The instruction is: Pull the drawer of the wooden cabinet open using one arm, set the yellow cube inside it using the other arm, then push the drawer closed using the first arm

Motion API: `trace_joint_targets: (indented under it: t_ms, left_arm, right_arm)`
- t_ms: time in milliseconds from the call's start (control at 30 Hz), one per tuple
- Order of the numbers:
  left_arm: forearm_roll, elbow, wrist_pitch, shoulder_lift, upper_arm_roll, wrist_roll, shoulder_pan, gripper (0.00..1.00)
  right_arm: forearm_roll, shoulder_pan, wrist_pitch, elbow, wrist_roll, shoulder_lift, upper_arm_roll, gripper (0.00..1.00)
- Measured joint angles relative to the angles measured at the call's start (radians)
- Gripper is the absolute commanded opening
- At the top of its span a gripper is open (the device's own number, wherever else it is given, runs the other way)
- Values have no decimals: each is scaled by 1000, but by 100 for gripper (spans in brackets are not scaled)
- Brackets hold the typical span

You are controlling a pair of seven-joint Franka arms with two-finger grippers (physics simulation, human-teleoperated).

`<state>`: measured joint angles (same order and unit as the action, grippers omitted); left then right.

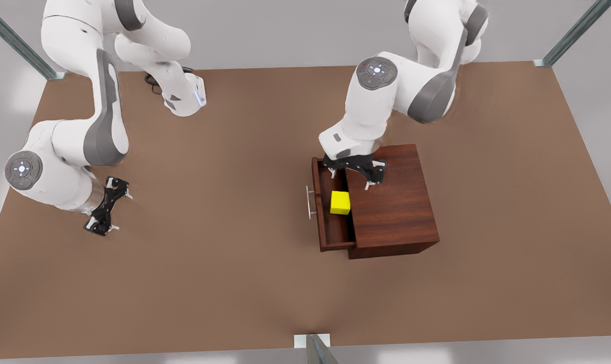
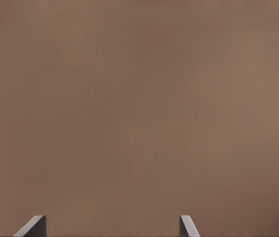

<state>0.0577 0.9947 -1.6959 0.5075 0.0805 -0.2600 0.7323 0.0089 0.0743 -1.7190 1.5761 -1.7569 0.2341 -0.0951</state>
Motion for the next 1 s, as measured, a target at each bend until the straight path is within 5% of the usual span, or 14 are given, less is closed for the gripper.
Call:
trace_joint_targets:
  t_ms: [200,500,1000]
  left_arm:
    - [32,-80,-217,230,8,-373,165,100]
    - [118,-39,-376,368,9,-755,189,100]
    - [156,117,-416,389,9,-960,190,100]
  right_arm:
    - [-89,19,49,61,498,-16,-9,100]
    - [-107,28,96,33,995,21,-4,100]
    - [-110,32,107,29,1426,36,-4,100]
